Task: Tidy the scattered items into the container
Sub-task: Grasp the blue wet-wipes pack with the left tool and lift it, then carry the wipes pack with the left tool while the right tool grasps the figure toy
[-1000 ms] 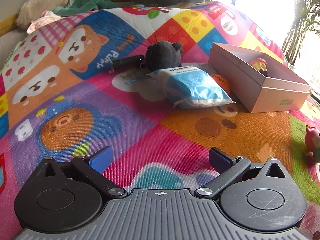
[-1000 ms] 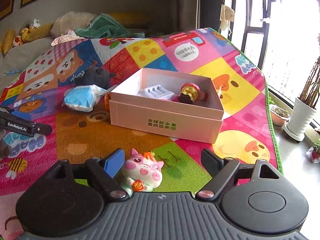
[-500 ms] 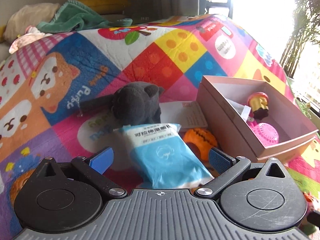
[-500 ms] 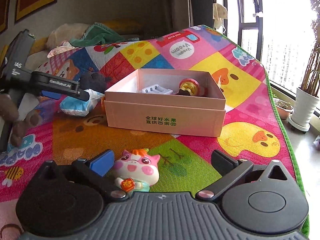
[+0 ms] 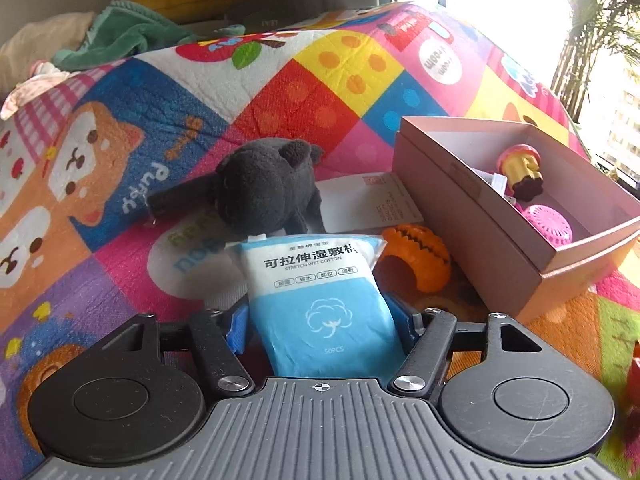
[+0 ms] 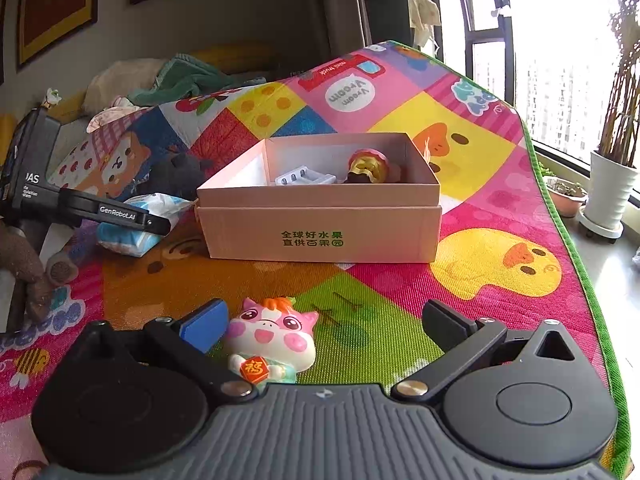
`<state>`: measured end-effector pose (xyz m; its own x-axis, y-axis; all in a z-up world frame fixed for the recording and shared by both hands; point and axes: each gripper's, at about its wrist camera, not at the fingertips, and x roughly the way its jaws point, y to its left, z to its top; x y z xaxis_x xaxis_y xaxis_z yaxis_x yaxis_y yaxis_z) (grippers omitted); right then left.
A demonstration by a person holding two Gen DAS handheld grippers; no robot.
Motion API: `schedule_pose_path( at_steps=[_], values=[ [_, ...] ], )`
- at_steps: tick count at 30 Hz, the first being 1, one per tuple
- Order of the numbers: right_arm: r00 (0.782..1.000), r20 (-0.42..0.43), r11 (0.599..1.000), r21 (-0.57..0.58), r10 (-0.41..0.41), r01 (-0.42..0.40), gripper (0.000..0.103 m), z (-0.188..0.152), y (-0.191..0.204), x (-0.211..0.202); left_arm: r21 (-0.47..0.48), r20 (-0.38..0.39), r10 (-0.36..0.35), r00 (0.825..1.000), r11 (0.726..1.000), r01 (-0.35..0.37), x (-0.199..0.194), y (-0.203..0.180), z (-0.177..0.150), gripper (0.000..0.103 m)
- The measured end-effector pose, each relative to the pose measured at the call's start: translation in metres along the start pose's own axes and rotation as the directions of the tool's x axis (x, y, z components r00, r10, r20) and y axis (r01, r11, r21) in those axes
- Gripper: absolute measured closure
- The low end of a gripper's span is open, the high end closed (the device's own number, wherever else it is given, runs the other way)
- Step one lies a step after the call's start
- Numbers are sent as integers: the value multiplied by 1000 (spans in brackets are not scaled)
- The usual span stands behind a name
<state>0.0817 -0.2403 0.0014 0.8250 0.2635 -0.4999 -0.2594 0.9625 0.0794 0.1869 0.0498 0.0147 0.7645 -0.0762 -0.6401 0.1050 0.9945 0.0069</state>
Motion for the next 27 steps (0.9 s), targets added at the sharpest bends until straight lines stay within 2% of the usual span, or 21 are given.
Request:
schedule_pose_path(
  at_steps=[4, 8, 10, 12, 15, 17, 20, 22, 25, 27],
  values=[
    [1000, -1, 1000, -4, 1, -1, 0, 0, 0, 0, 26, -28, -136, 990, 990, 137, -39, -6, -24, 35],
    [1000, -21, 1000, -18, 12, -12, 0, 1, 2, 3, 71, -44, -286, 957, 955, 288, -80, -26, -49, 32],
    [999, -34, 999, -32, 13, -14, 0, 1, 5, 5, 96, -50, -324, 945, 940, 327, -93, -37, -60, 16],
    [999, -32, 999, -53, -2, 0, 0, 1, 9, 3, 113, -61, -344, 937, 930, 349, -100, -45, -68, 7],
    [999, -30, 992, -122, -25, 22, 0, -3, 20, -2, 156, -84, -326, 942, 929, 335, -104, -52, -79, 6],
    [999, -35, 983, -184, -38, 31, 0, -10, 29, -4, 171, -99, -293, 951, 937, 306, -104, -50, -85, 6],
    [998, 3, 964, -258, -67, 66, 0, -15, 40, -9, 170, -96, -197, 976, 963, 211, -101, -40, -89, 3],
    [996, -9, 958, -276, -84, 78, 0, -15, 43, -7, 156, -80, -125, 989, 978, 136, -100, -29, -90, 3],
    [995, -41, 960, -270, -92, 77, 0, -13, 41, -2, 114, -56, -38, 998, 992, 44, -99, -13, -89, 2],
    [994, -59, 963, -259, -92, 74, 0, -12, 39, 1, 87, -46, -10, 999, 996, 14, -97, -5, -89, 1]
  ],
)
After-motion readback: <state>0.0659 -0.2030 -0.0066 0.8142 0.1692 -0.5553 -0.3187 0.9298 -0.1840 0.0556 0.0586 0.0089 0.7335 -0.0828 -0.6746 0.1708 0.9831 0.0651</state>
